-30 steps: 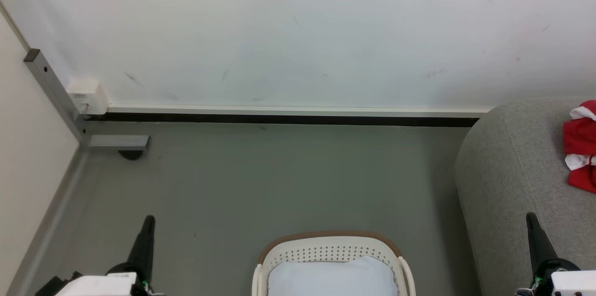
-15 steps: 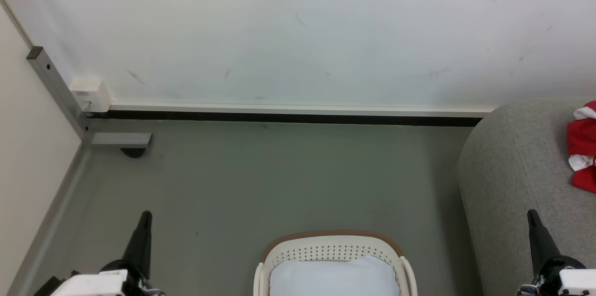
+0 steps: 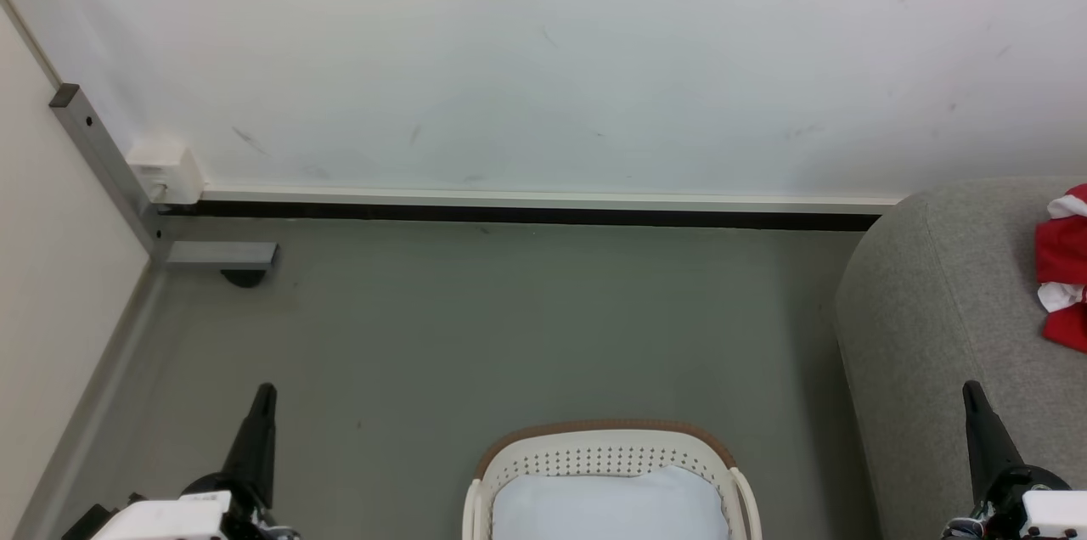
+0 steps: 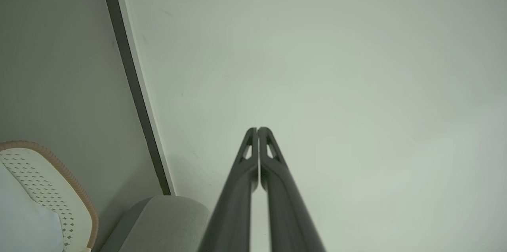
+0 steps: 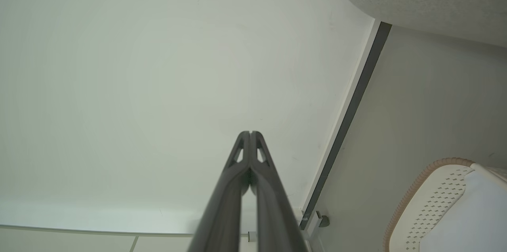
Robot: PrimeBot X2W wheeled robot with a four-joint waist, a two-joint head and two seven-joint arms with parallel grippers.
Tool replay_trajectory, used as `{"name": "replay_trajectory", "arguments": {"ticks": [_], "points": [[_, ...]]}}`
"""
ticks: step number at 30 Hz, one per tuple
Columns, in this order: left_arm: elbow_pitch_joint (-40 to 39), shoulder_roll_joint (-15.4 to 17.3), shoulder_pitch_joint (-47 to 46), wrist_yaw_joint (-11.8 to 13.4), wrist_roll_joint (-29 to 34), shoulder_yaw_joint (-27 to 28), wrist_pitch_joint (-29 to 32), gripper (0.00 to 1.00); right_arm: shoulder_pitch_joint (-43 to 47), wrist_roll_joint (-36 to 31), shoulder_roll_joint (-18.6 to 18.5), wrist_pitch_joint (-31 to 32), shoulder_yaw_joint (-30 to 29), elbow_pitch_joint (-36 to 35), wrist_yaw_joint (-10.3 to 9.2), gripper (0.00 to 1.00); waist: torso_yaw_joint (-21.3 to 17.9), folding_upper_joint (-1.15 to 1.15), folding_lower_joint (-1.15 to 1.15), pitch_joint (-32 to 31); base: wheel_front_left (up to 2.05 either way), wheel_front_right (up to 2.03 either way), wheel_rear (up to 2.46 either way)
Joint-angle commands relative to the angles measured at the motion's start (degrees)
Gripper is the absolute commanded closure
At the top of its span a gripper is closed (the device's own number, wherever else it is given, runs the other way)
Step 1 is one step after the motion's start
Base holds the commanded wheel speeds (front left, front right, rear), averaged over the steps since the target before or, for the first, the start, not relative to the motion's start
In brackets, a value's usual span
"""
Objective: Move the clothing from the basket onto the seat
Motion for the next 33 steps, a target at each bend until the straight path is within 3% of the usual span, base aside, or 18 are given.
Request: {"name": "replay_trajectory", "arguments": {"ticks": [1, 33], "points": [[-0.2, 0.1, -0.5, -0.3, -0.8, 0.2, 0.2, 1.0, -0.7, 0.0, -0.5, 0.2, -0.2, -0.3, -0.12, 1.0, 0.0, 0.0, 0.0, 0.0, 0.0, 0.0, 0.0], [-0.2, 0.1, -0.5, -0.3, -0.8, 0.1, 0.2, 1.0, -0.7, 0.0, -0.5, 0.2, -0.2, -0.3, -0.12, 1.0, 0.0, 0.0, 0.0, 0.0, 0.0, 0.0, 0.0]]}}
